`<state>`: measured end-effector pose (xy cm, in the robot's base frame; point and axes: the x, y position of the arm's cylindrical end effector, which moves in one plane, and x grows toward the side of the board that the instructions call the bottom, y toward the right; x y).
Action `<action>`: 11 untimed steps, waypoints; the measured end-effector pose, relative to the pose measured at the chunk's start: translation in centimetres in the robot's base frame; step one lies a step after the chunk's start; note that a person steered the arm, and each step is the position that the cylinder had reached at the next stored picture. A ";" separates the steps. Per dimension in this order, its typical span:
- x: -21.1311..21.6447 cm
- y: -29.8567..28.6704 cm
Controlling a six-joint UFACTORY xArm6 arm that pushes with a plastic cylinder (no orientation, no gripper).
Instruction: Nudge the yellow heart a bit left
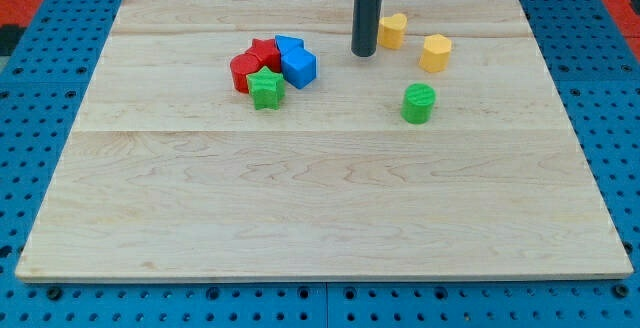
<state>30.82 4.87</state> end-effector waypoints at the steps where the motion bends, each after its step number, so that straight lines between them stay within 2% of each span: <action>1: -0.3 -3.5; 2: -4.2 -4.3; 3: -7.3 1.1; 4: -7.5 9.0; 5: -5.0 10.0; 9: -8.0 9.6; 11: -7.9 9.6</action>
